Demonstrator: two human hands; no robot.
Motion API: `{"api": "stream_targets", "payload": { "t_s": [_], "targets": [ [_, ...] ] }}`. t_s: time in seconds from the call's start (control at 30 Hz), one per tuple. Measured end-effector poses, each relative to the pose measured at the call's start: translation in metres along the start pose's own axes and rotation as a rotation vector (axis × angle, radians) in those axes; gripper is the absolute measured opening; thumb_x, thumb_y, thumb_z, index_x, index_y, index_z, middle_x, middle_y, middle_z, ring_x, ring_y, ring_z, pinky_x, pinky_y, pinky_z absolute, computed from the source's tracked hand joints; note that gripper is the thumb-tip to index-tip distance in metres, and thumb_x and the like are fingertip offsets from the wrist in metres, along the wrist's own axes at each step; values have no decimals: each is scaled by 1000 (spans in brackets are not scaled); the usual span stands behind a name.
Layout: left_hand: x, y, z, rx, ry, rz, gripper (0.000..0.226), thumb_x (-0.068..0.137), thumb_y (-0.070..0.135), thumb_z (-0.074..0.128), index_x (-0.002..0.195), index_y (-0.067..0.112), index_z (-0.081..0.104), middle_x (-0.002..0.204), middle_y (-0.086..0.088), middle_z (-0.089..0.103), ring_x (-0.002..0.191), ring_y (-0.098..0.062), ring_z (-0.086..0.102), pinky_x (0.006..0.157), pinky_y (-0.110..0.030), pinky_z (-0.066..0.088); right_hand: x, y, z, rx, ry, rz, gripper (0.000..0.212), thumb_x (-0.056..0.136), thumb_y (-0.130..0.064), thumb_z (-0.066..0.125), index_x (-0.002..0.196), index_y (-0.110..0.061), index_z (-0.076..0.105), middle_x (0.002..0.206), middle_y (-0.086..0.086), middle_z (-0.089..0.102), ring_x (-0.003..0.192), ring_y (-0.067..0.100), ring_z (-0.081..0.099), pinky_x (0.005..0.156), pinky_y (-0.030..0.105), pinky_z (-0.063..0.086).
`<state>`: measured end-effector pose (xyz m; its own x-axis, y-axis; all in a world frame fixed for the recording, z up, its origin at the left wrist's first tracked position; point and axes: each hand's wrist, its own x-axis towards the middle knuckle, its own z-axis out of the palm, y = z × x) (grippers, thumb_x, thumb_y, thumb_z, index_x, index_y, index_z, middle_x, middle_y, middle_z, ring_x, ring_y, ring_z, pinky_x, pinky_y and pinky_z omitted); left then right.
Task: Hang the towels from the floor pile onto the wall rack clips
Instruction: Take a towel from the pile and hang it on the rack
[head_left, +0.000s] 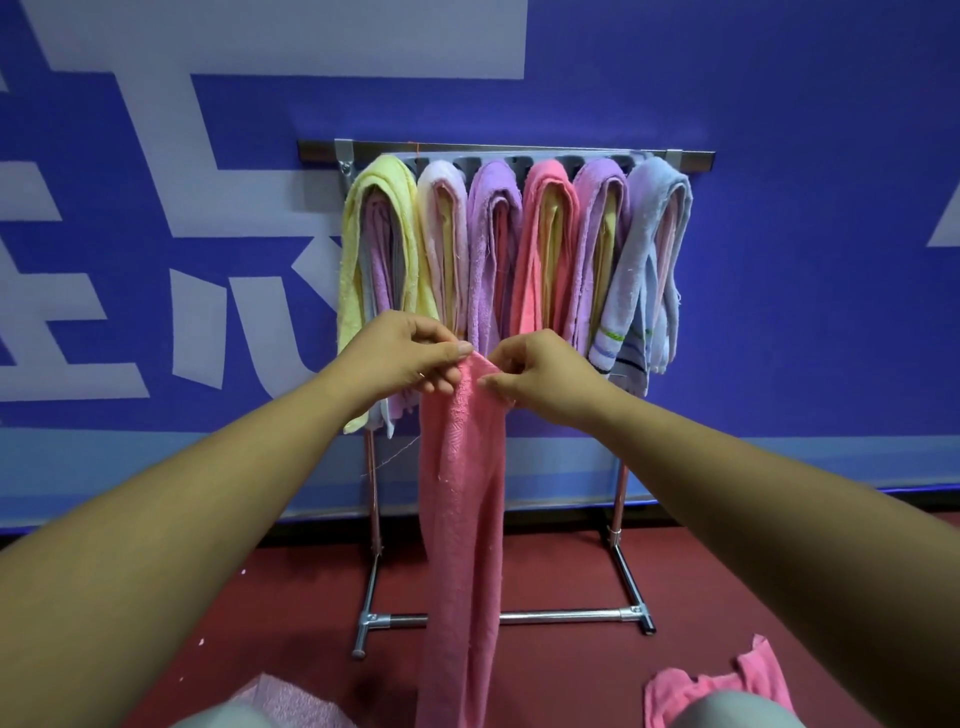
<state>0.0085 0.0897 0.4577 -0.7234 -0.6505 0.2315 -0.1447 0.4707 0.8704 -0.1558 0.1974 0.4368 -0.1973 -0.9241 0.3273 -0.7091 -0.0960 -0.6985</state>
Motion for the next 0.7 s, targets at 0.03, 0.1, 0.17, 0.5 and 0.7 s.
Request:
{"api": "stream_targets", "payload": {
  "t_s": [0.03,0.1,0.17,0.5,0.7],
  "targets": [
    [0,-1,0,1,-1,1,17,88,21,71,94,4,72,78,-15,75,65,-16,71,57,-19,54,1,3,0,-45,8,-6,17,91,-17,71,75,-17,67,67,1,66,61,12,63,60,29,52],
    [0,-3,-2,47,-5,17,18,89,21,71,94,4,72,78,-14,75,65,-15,70,56,-18,53,-1,4,-2,-55,23,8,15,95,-17,66,80,-12,66,67,0,62,59,10,56,59,29,48],
    [-1,-7,-6,138,-16,37,18,89,23,71,92,6,72,76,-11,75,63,-13,69,53,-15,50,-3,4,-5,53,30,50,16,97,-16,63,82,-9,63,64,0,57,52,7,52,53,25,45],
    [-12,-55,-38,416,-250,-156,13,88,38,70,91,26,74,87,-4,67,78,-14,64,74,-32,59,-9,10,-34,526,169,234,6,91,4,65,85,7,63,64,15,57,43,10,55,42,18,44],
    [6,-5,-44,283,270,85,12,88,31,71,84,21,76,82,0,72,79,-14,65,75,-30,52,14,-13,-47,847,260,328,11,88,9,62,78,4,62,60,10,59,47,11,58,47,19,52]
  ]
}}
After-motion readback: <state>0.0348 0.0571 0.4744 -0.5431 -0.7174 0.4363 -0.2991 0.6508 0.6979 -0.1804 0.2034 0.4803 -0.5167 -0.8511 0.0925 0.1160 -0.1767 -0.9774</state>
